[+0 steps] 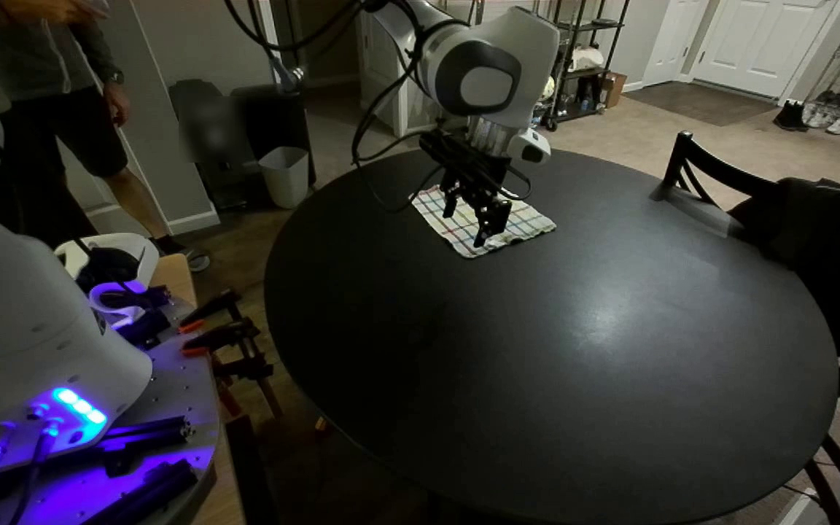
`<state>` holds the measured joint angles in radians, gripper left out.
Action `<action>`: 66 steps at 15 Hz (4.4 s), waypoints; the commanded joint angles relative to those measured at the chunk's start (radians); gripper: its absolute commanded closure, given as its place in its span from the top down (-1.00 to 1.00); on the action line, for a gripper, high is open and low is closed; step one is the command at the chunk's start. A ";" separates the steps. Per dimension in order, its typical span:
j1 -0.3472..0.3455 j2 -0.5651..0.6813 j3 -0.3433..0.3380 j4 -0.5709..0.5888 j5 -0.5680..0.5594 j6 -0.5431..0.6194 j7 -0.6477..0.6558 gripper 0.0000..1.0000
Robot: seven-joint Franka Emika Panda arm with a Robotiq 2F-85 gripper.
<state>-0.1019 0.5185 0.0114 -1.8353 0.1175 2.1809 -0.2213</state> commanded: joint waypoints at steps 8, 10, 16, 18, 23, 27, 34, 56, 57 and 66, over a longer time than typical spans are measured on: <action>-0.031 0.011 0.028 -0.025 0.030 0.129 -0.079 1.00; -0.045 0.029 0.048 -0.020 0.049 0.195 -0.117 1.00; -0.117 0.094 0.139 0.020 0.139 0.219 -0.257 1.00; -0.145 0.103 0.166 0.027 0.176 0.210 -0.308 1.00; -0.234 0.111 0.248 0.041 0.296 0.188 -0.497 1.00; -0.279 0.131 0.271 0.074 0.410 0.107 -0.639 1.00; -0.276 0.228 0.215 0.166 0.442 0.005 -0.647 1.00; -0.256 0.338 0.212 0.357 0.499 -0.144 -0.695 1.00; -0.256 0.346 0.212 0.368 0.498 -0.150 -0.696 1.00; -0.251 0.367 0.206 0.422 0.489 -0.142 -0.681 1.00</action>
<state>-0.3517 0.8813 0.2234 -1.4355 0.5891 2.0561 -0.8780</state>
